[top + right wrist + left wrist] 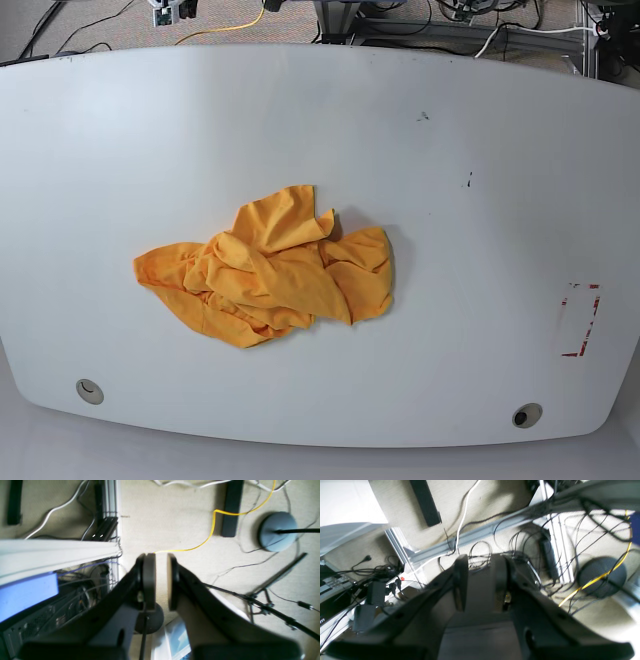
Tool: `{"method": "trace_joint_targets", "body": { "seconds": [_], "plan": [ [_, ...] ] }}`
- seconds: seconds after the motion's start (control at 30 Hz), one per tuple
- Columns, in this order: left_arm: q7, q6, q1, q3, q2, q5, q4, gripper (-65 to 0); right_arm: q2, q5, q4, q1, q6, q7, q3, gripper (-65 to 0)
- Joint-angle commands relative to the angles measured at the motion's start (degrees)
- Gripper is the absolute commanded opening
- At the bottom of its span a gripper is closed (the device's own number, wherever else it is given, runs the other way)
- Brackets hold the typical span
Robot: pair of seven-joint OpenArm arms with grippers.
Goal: Layout the t-shirt on the table in an organized manner, then fold the t-shirt properly
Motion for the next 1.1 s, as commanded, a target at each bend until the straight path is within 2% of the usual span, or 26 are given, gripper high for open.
{"method": "trace_joint_targets", "body": {
  "seconds": [0.0, 0.57, 1.07],
  "plan": [
    [-0.77, 0.61, 1.07, 0.01, -0.80, 0.04, 1.61, -50.9, 0.39, -0.10, 2.92, -2.06, -0.16, 0.54, 1.64, -58.1],
    [-0.64, 0.25, 2.62, -0.15, -1.42, -0.15, 9.70, -51.1, -1.81, -0.08, 13.21, -5.76, 0.18, 2.38, 10.19, -58.4],
    [-0.58, 0.37, 1.94, 0.25, -1.01, 0.05, 14.06, -50.6, -1.17, -0.49, 18.39, -5.38, -0.08, 2.36, 8.87, -58.2]
  ]
}}
